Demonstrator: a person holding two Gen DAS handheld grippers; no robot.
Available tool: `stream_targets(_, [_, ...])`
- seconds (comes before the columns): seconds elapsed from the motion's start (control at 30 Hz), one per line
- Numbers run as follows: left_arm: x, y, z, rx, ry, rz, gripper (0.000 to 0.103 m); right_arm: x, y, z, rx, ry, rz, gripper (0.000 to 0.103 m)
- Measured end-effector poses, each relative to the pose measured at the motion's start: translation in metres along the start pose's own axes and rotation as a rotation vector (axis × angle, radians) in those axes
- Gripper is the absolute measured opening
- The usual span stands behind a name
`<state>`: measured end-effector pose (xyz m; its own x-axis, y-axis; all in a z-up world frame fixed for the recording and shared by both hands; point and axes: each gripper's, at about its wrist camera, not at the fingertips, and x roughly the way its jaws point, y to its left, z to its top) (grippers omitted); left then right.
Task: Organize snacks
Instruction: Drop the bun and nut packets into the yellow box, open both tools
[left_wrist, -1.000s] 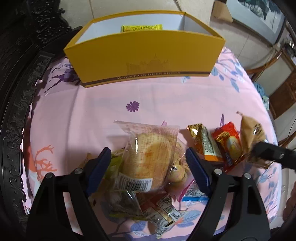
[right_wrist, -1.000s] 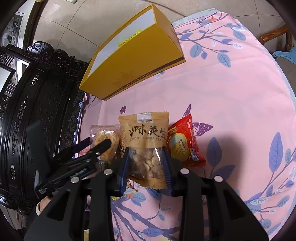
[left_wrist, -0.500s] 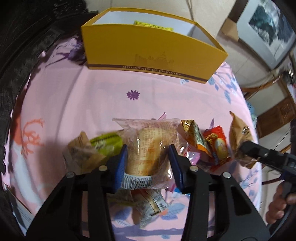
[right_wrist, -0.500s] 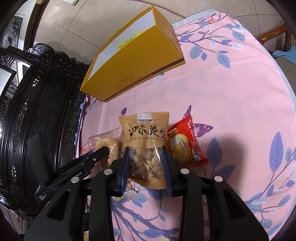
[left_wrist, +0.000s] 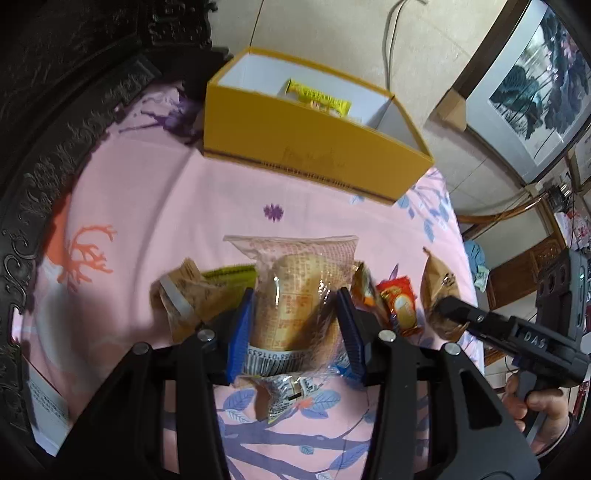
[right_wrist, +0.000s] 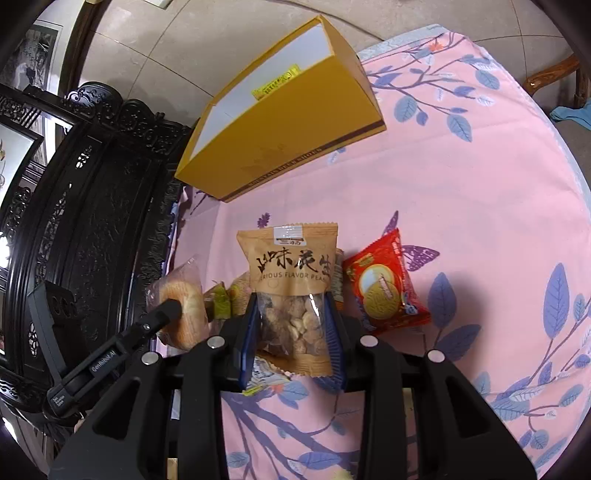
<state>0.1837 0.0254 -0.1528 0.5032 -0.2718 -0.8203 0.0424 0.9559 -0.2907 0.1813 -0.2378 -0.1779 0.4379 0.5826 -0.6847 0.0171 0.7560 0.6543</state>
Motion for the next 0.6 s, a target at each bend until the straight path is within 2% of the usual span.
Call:
stream_targets(0.13, [-0.019,-0.009,0.027,0.026,-0.069,-0.019,0.045,-0.012,0.021,0.018,-0.042,-0.041,0.030,0.034])
stream_targets(0.2, [-0.029,-0.018,0.050,0.046,-0.124,-0.033,0.045,-0.019,0.036,0.034,-0.072,-0.074,0.050,0.034])
stream_targets(0.37, [-0.041,-0.040,0.112,0.083,-0.226,-0.065,0.045,-0.035,0.078,0.091,-0.190,-0.181,0.070,0.034])
stream_targets(0.53, [-0.037,-0.064,0.188,0.146,-0.330,-0.047,0.045,-0.036,0.110,0.158,-0.277,-0.272,0.045,0.034])
stream_targets(0.57, [-0.032,-0.069,0.209,0.153,-0.347,-0.021,0.050,-0.031,0.118,0.177,-0.296,-0.285,0.034,0.035])
stream_targets(0.6, [-0.028,-0.071,0.224,0.148,-0.351,-0.001,0.061,-0.027,0.120,0.188,-0.303,-0.288,0.022,0.037])
